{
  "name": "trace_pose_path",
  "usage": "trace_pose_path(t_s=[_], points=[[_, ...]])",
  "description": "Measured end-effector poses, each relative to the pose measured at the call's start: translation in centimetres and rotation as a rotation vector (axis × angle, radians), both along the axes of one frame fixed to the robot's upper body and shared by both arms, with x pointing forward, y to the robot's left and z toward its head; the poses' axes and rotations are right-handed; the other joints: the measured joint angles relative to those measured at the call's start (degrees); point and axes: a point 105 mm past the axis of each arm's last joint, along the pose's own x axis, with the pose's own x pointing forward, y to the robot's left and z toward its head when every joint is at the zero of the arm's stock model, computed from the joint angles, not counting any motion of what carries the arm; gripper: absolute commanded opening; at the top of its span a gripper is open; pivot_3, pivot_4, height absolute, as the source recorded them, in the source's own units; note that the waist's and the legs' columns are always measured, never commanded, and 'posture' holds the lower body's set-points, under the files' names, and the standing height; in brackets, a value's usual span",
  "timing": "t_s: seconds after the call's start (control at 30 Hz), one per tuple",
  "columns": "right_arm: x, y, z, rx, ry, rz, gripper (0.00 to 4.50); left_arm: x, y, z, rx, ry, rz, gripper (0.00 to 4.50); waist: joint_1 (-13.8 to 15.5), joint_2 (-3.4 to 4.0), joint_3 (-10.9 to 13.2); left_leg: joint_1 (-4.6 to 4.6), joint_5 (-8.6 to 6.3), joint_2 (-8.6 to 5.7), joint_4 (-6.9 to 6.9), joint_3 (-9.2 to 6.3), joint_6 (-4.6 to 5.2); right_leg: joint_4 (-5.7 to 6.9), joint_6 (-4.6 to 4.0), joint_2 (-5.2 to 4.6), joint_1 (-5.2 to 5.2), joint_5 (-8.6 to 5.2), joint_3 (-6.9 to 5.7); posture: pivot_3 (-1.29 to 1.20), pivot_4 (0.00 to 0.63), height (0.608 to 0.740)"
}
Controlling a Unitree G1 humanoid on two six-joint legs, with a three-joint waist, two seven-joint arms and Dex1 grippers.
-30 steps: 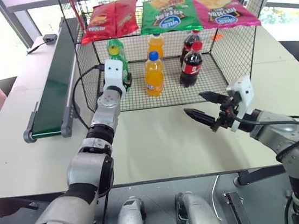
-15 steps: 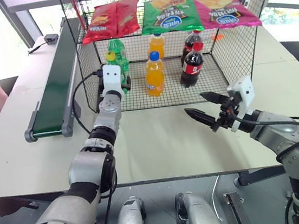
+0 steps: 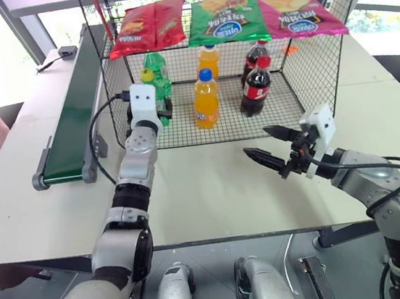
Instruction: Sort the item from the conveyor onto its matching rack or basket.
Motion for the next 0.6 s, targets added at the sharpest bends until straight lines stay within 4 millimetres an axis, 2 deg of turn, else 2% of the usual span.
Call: trace_pose_path(t_s=[0.23,0.37,0.6], points=[[-0.1,0.0,-0.2,0.0,0.008,0.002,4.5,-4.5,0.7,2.4,0.049,-0.048,-0.131,4.43,-0.01,0.03,-0.02,0.05,0.0,0.02,0.03,-0.02,-0.01,0.04,-0.05,0.01,0.04,-0.01,0.01,0.0,0.15,0.74],[-0.2,0.2,-0.2,0.0,0.011,0.017,4.5,-7.2,1.7,1.6,0.084,0.014,-0.217,4.43,-0.1,0.05,-0.03,0.1,0.0,0.02,0.03,-0.03,-0.01,0.04,-0.22,0.02,0.05,-0.14,0.02,0.0,0.15,0.74],[0.0,0.3,-0.6,0.002,0.033,0.05,4.5,-12.1,6.8,0.1,0.036,0.137,-0.25,4.43,-0.22,0.09,-0.05,0.13,0.0,0.05,0.02,-0.04,-0.02,0.0,-0.15,0.03,0.06,-0.22,0.02,0.0,0.15,0.74]])
